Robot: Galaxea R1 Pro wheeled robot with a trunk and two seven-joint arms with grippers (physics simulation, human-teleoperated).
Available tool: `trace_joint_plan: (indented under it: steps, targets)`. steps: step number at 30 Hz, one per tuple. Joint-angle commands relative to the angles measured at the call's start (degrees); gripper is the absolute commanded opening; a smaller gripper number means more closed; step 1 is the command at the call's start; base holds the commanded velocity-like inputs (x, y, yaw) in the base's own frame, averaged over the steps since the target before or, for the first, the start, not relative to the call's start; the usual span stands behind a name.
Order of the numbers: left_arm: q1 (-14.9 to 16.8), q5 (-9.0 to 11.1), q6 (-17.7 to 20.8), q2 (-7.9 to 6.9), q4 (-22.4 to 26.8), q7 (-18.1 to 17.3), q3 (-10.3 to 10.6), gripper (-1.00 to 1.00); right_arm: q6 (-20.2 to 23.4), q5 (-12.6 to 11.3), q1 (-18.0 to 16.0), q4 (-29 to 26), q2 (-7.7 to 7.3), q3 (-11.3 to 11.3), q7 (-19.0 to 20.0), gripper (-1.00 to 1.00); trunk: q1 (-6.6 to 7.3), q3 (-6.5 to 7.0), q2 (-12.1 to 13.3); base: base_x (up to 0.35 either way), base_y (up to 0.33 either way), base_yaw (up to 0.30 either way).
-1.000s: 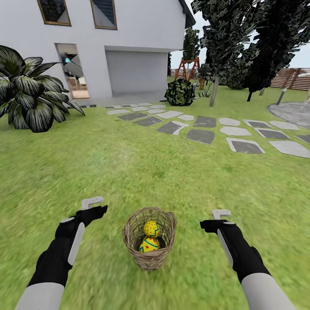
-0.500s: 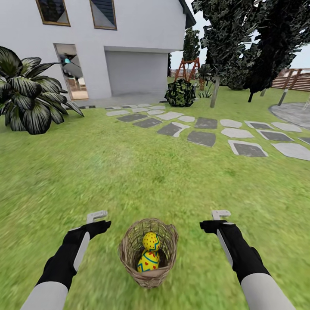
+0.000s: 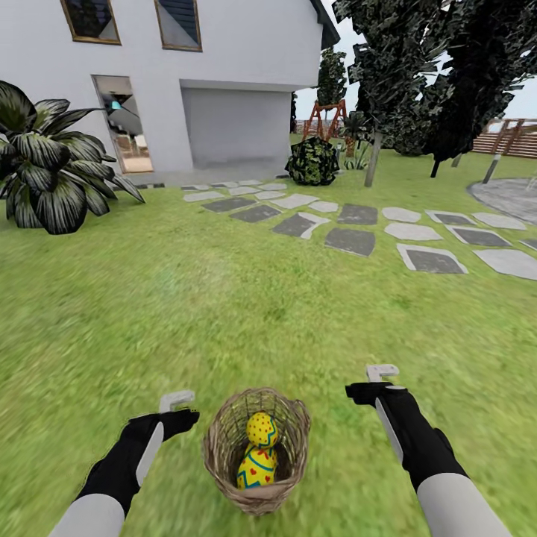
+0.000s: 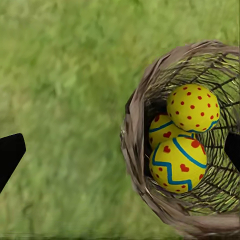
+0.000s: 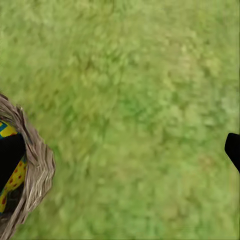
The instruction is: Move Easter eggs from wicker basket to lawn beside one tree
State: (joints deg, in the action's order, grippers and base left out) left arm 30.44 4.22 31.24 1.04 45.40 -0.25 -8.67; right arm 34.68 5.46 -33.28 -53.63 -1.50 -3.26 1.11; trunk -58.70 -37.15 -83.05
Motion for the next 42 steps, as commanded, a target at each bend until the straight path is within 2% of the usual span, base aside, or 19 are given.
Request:
trace_joint_plan:
  steps: [1, 9, 12, 17, 26, 37, 42]
  targets:
    - [0.0, 0.4, -0.2, 0.22, -0.7, 0.0, -0.2, 1.00, 0.3, 0.6, 0.0, -0.1, 0.01, 0.0, 0.2, 1.00, -0.03, -0.05, 0.0, 0.335, 0.000, 0.000]
    - [0.0, 0.5, -1.4, 0.87, -3.0, 0.0, -0.3, 1.00, 0.4, 0.8, 0.0, -0.1, 0.01, 0.1, 0.2, 1.00, -0.03, -0.05, 0.0, 0.337, 0.000, 0.000]
    - [0.0, 0.5, -1.7, 0.89, -5.3, 0.0, -0.3, 1.00, 0.4, 0.7, 0.0, -0.1, 0.01, 0.1, 0.2, 1.00, -0.03, -0.05, 0.0, 0.154, 0.000, 0.000]
    - [0.0, 0.5, -8.0, 0.89, -12.2, 0.1, -0.3, 1.00, 0.5, 0.6, 0.0, -0.1, -0.02, 0.1, 0.2, 1.00, -0.03, -0.05, 0.0, 0.024, 0.000, 0.000]
    - [0.0, 0.5, -9.3, 1.83, -14.5, 0.1, -0.4, 1.00, 0.4, 0.7, 0.0, -0.1, -0.03, 0.1, 0.3, 1.00, -0.03, -0.05, 0.0, 0.001, 0.000, 0.000]
    - [0.0, 0.6, -9.5, 1.82, -15.1, 0.2, -0.6, 1.00, 0.5, 0.8, 0.0, -0.6, -0.08, 0.1, 0.4, 1.00, -2.45, -2.03, -4.4, 0.000, 0.000, 0.000]
    - [0.0, 0.6, -14.5, 1.51, -17.1, 0.5, -0.8, 1.00, 0.5, 0.8, 0.0, -0.6, -0.07, 0.1, 0.4, 1.00, -3.55, -2.92, -6.4, 0.000, 0.000, 0.000]
